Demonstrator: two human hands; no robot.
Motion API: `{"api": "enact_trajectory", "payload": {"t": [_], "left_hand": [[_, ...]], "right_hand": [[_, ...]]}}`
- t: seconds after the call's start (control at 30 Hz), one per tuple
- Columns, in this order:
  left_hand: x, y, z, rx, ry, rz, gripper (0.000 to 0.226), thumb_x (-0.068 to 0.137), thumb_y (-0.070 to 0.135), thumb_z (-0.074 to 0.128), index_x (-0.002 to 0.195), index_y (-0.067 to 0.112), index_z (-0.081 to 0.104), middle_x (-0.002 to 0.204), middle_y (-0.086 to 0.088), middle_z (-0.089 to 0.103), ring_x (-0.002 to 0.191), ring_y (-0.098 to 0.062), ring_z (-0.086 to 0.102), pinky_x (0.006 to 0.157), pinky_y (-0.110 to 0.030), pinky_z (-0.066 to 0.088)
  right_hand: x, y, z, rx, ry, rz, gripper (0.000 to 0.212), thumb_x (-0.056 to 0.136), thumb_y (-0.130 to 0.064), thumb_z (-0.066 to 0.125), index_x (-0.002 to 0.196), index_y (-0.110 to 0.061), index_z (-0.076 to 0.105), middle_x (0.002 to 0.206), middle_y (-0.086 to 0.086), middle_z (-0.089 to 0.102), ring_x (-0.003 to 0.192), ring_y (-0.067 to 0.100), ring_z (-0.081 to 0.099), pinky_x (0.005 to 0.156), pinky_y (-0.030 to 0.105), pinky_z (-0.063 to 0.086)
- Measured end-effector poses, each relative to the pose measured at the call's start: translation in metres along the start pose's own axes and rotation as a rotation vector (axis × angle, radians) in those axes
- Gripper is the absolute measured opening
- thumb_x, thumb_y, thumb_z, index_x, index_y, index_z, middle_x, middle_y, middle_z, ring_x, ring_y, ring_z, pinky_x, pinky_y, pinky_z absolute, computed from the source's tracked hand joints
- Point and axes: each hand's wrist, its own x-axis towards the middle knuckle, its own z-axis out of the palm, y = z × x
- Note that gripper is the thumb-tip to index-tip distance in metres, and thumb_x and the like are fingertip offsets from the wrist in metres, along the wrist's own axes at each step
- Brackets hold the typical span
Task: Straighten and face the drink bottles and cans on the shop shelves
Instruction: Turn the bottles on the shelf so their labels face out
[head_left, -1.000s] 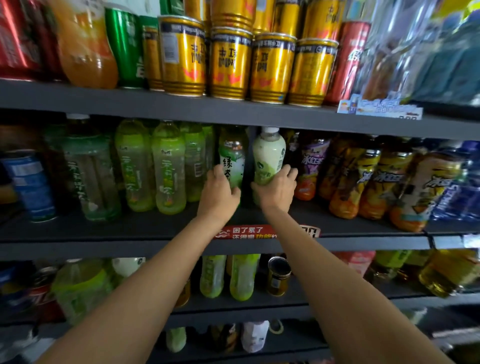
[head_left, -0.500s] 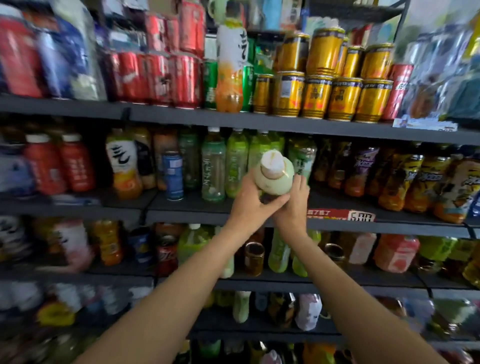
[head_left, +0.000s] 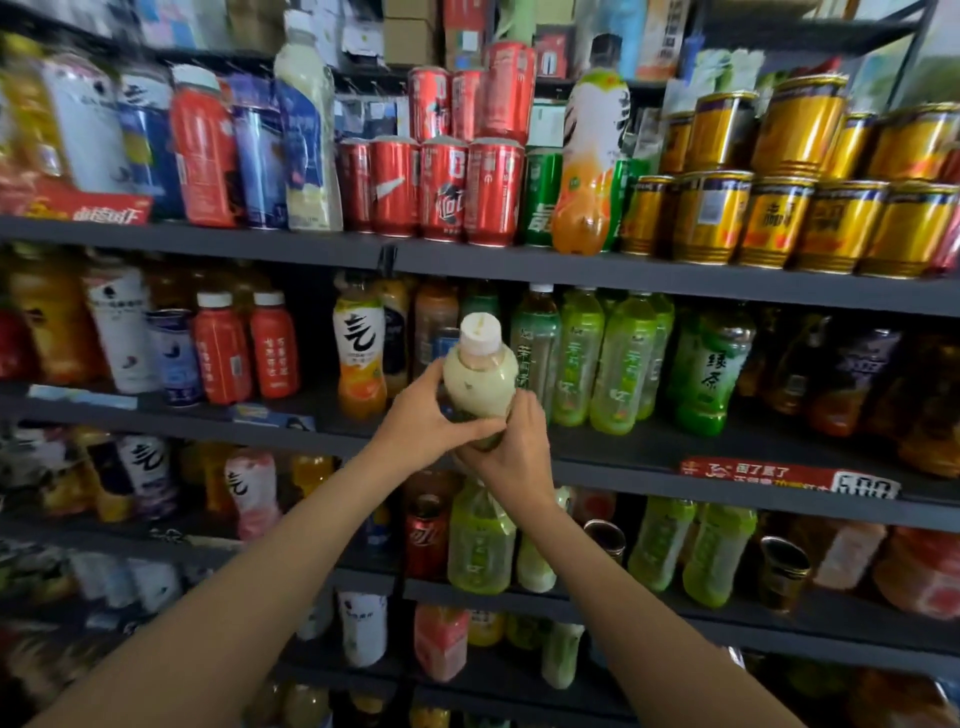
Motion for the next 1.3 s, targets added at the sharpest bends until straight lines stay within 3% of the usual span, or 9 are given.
{"api": "enact_trajectory", "payload": {"t": [0.13, 0.23, 0.37, 0.6, 0.73, 0.97, 1.1, 1.3], "left_hand": [[0.027, -0.006, 0.001, -0.012, -0.251, -0.050, 0.065, 0.070, 0.024, 0.080, 0.125, 0.027, 0.046, 0.127, 0.009, 0.052, 0.118, -0.009, 0.049, 0.099, -0.033, 0.043], [0.048, -0.020, 0.020, -0.068, -0.109, -0.173, 0.058, 0.079, 0.022, 0.073, 0.129, 0.014, 0.045, 0.128, -0.001, 0.052, 0.114, -0.012, 0.050, 0.094, -0.026, 0.042], [0.077, -0.028, 0.061, -0.050, 0.084, -0.272, 0.061, 0.082, 0.028, 0.070, 0.132, 0.009, 0.040, 0.131, -0.007, 0.050, 0.120, -0.021, 0.049, 0.096, -0.029, 0.040], [0.110, -0.027, 0.102, 0.027, 0.084, -0.233, 0.079, 0.079, 0.028, 0.072, 0.141, 0.007, 0.027, 0.141, -0.011, 0.041, 0.130, -0.027, 0.041, 0.102, -0.036, 0.037], [0.115, -0.033, 0.105, 0.089, 0.049, -0.274, 0.064, 0.083, 0.026, 0.068, 0.134, 0.006, 0.034, 0.138, -0.011, 0.044, 0.127, -0.027, 0.044, 0.098, -0.035, 0.039], [0.107, -0.049, 0.078, 0.216, 0.042, -0.255, 0.065, 0.083, 0.033, 0.068, 0.135, 0.007, 0.038, 0.135, -0.010, 0.048, 0.123, -0.027, 0.048, 0.098, -0.038, 0.042], [0.104, -0.054, 0.054, 0.292, 0.078, -0.258, 0.053, 0.083, 0.033, 0.068, 0.125, 0.008, 0.047, 0.121, -0.009, 0.059, 0.110, -0.026, 0.057, 0.086, -0.034, 0.045], [0.104, -0.054, 0.042, 0.310, 0.040, -0.249, 0.048, 0.082, 0.033, 0.069, 0.119, 0.011, 0.050, 0.118, -0.008, 0.061, 0.111, -0.026, 0.056, 0.087, -0.033, 0.044]], "right_hand": [[0.008, 0.023, -0.009, 0.054, 0.149, 0.069, 0.066, 0.068, -0.022, 0.082, 0.122, -0.003, 0.048, 0.117, 0.010, 0.048, 0.113, 0.018, 0.042, 0.090, 0.024, 0.038], [0.019, 0.040, -0.034, -0.025, 0.270, 0.157, 0.071, 0.067, -0.027, 0.083, 0.121, -0.003, 0.045, 0.117, 0.010, 0.046, 0.115, 0.021, 0.042, 0.093, 0.022, 0.033], [0.033, 0.062, -0.068, -0.133, 0.276, 0.204, 0.069, 0.067, -0.026, 0.083, 0.121, -0.003, 0.046, 0.115, 0.012, 0.047, 0.114, 0.025, 0.044, 0.093, 0.028, 0.037], [0.030, 0.083, -0.081, -0.125, 0.341, 0.271, 0.073, 0.065, -0.023, 0.085, 0.125, -0.004, 0.046, 0.118, 0.012, 0.051, 0.115, 0.024, 0.048, 0.092, 0.025, 0.038], [0.030, 0.084, -0.079, -0.141, 0.330, 0.267, 0.074, 0.064, -0.020, 0.085, 0.126, -0.005, 0.047, 0.119, 0.012, 0.052, 0.115, 0.023, 0.048, 0.093, 0.025, 0.037], [0.029, 0.079, -0.056, -0.158, 0.273, 0.280, 0.077, 0.064, -0.023, 0.085, 0.126, -0.003, 0.046, 0.121, 0.011, 0.050, 0.117, 0.024, 0.046, 0.096, 0.023, 0.035], [0.031, 0.073, -0.039, -0.120, 0.264, 0.297, 0.078, 0.064, -0.026, 0.085, 0.127, -0.004, 0.044, 0.122, 0.010, 0.049, 0.120, 0.023, 0.045, 0.097, 0.022, 0.034], [0.041, 0.071, -0.027, -0.111, 0.224, 0.323, 0.074, 0.065, -0.029, 0.084, 0.124, -0.005, 0.046, 0.118, 0.009, 0.049, 0.116, 0.023, 0.046, 0.092, 0.022, 0.035]]}}
